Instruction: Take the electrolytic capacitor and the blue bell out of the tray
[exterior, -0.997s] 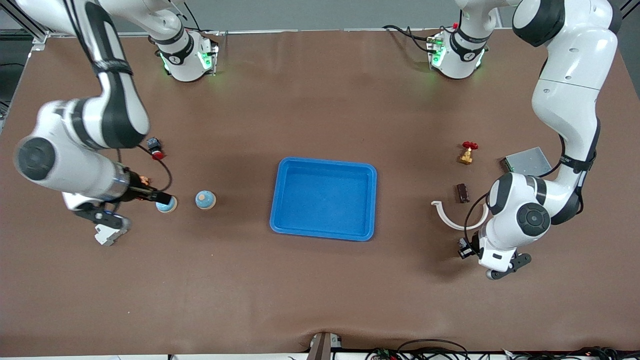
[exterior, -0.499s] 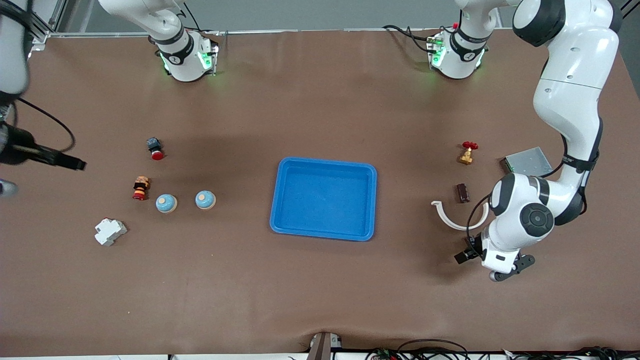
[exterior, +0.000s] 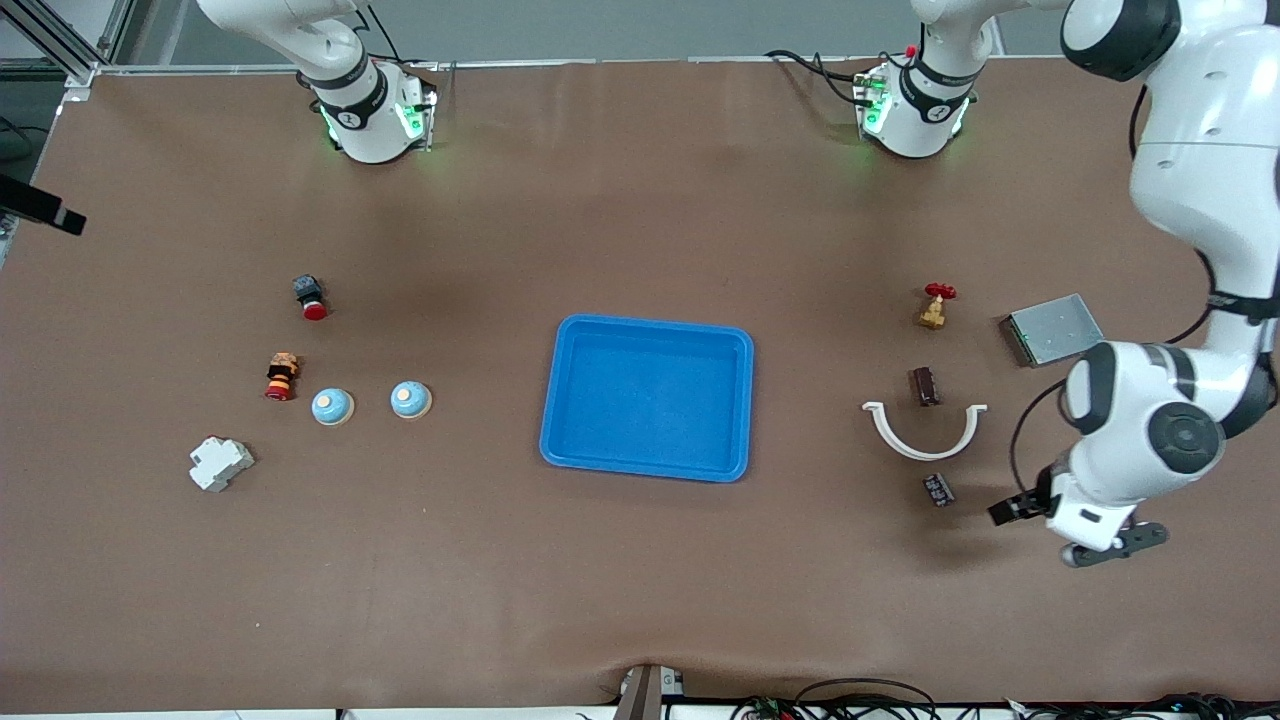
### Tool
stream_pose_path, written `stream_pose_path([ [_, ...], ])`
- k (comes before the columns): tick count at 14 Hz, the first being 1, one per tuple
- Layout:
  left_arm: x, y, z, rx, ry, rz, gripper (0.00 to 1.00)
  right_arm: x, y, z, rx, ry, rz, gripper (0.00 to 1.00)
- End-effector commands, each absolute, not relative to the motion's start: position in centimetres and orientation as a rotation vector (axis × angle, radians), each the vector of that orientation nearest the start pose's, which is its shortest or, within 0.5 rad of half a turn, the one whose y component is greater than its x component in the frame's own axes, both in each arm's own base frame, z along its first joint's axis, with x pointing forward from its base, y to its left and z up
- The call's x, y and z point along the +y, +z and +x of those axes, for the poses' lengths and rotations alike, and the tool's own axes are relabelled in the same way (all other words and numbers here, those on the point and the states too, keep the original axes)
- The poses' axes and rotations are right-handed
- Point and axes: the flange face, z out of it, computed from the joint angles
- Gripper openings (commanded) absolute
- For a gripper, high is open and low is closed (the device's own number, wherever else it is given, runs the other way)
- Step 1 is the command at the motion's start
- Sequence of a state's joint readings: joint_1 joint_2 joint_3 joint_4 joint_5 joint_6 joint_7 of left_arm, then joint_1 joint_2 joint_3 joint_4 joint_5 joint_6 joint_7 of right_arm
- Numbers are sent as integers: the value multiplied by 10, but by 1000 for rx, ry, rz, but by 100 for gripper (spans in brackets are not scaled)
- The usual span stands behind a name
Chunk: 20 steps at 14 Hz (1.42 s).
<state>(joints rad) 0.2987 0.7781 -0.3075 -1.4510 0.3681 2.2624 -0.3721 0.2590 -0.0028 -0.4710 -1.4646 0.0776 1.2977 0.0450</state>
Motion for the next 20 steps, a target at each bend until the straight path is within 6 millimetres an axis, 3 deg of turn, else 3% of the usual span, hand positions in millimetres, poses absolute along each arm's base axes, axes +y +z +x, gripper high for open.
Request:
stream_pose_path([
  [1, 85, 297, 710, -186, -63, -3036, 100, -95, 657, 506, 316, 235, -3023, 100],
  [5, 122, 365, 663, -105, 72, -3111, 100, -90, 658, 499, 288, 213, -3014, 100],
  [11, 120, 454, 612, -75, 291, -3145, 100, -76, 657, 498, 243, 181, -3017, 100],
  [13, 139, 463, 597, -70, 331, -3180, 100, -79, 652, 499, 253, 190, -3016, 100],
  [15, 144, 470, 586, -64, 322, -3180, 100, -83, 647, 498, 272, 170, -3019, 100],
  [17, 140, 476, 580, -64, 314, -3167, 100, -69, 646, 496, 246, 138, -3038, 100],
  [20, 123, 481, 556, -86, 225, -3155, 100, -69, 643, 495, 252, 126, -3042, 100],
])
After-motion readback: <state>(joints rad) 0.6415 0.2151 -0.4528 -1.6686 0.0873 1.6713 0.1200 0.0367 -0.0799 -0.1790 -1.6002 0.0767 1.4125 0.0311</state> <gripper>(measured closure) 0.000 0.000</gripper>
